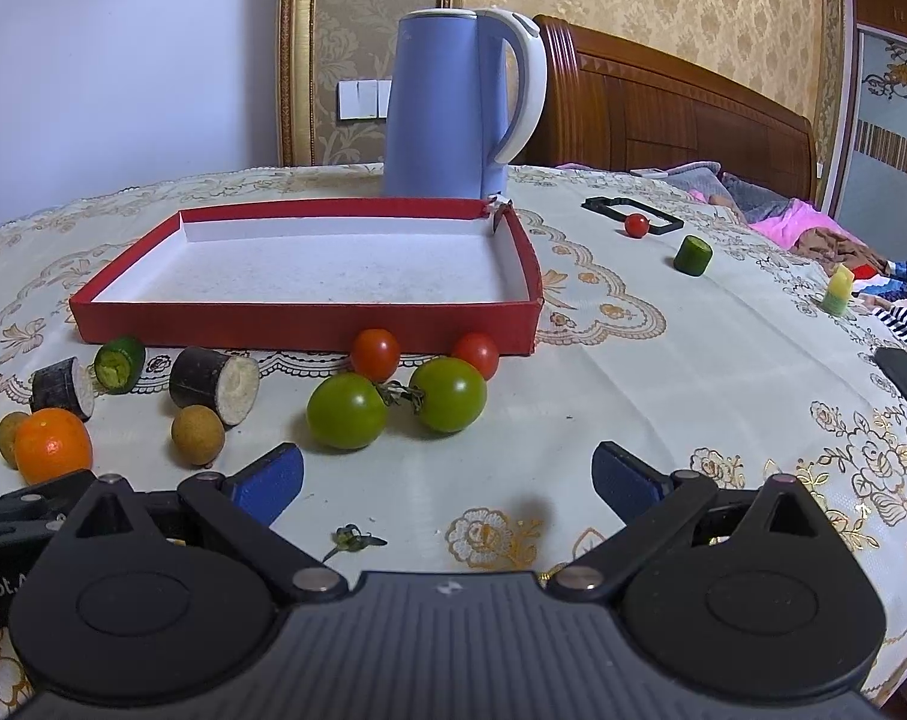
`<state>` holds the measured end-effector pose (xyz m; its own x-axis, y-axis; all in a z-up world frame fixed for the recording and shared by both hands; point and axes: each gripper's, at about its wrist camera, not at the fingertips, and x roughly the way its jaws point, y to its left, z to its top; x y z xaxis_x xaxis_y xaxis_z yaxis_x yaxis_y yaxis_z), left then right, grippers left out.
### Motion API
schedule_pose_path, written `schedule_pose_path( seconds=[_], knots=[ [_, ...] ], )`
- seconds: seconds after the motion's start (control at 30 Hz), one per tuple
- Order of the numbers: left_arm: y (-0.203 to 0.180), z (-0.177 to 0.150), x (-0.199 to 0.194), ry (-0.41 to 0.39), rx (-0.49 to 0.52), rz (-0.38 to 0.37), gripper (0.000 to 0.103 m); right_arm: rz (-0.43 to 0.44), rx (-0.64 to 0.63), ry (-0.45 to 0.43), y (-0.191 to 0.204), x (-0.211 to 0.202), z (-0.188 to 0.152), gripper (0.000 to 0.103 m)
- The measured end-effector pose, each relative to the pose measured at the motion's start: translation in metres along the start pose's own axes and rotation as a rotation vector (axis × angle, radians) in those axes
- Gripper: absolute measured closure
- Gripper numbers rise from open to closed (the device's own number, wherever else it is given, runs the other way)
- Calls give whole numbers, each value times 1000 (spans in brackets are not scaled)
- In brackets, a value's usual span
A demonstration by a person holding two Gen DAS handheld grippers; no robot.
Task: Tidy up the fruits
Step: 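Move the right tool toward the green cherry tomatoes near the tray, then grasp a green cherry tomato with the right tool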
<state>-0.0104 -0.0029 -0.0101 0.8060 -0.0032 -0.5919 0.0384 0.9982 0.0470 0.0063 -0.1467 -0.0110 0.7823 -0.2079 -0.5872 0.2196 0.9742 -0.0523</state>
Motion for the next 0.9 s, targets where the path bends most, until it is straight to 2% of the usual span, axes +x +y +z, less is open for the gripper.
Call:
schedule_pose_path(
  seconds=[0.67,0.8,0.9],
  knots=[
    [12,-3,7,8,-17,5,0,37,-15,16,-2,10,2,0],
    [23,-7,4,6,-4,1,0,34,-22,3,-3,10,3,0],
    [35,-12,2,5,-21,9,0,71,-72,-4,-3,11,0,1]
  ],
)
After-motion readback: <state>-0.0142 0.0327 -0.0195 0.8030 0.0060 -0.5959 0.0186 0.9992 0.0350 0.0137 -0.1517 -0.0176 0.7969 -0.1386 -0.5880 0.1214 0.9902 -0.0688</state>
